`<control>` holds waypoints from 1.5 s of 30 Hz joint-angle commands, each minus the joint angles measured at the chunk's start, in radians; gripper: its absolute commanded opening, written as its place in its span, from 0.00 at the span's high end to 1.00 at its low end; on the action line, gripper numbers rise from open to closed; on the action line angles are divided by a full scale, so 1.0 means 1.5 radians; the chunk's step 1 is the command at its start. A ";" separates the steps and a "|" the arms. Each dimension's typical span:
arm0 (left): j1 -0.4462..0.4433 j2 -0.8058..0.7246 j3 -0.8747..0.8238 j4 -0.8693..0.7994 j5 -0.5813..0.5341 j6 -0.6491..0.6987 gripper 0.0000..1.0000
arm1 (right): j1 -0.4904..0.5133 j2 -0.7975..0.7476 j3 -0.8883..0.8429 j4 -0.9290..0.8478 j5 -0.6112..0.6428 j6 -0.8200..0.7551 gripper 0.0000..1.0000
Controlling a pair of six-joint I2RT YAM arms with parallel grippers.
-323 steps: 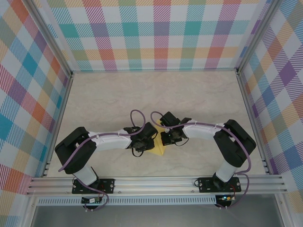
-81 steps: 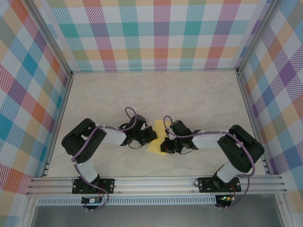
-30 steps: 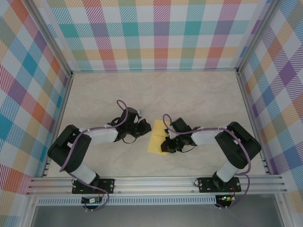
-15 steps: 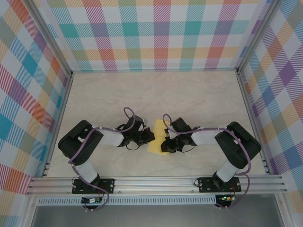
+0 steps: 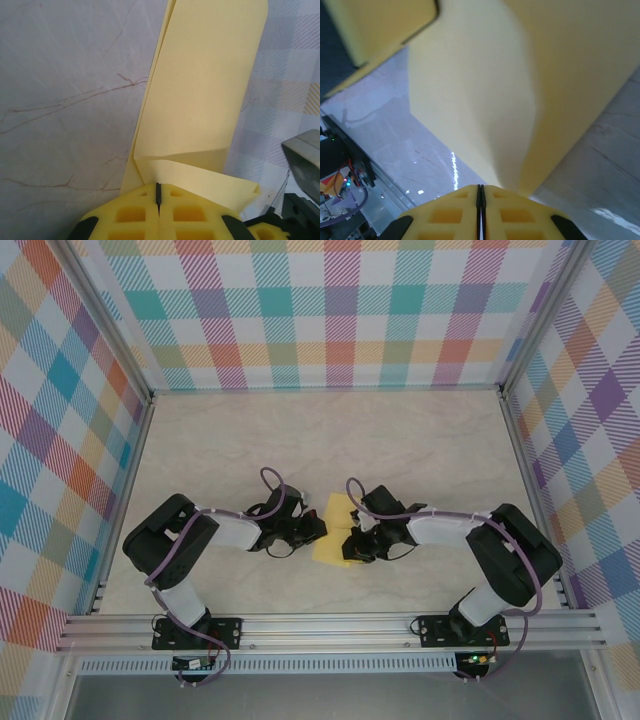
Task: Fold a paper plane with a square sheet of paper (pick it up from the middle)
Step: Fold the triangle a second time at the center of the table.
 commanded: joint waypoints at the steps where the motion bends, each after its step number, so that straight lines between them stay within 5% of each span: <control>1: 0.009 0.025 -0.012 -0.048 -0.056 0.006 1.00 | 0.006 -0.003 0.033 0.009 -0.020 0.024 0.88; 13: 0.005 0.040 -0.009 -0.047 -0.063 -0.007 1.00 | 0.006 0.107 0.033 0.032 -0.013 0.036 0.87; 45: 0.006 0.040 0.001 -0.077 -0.075 -0.008 1.00 | 0.005 -0.021 -0.096 0.019 -0.025 0.038 0.82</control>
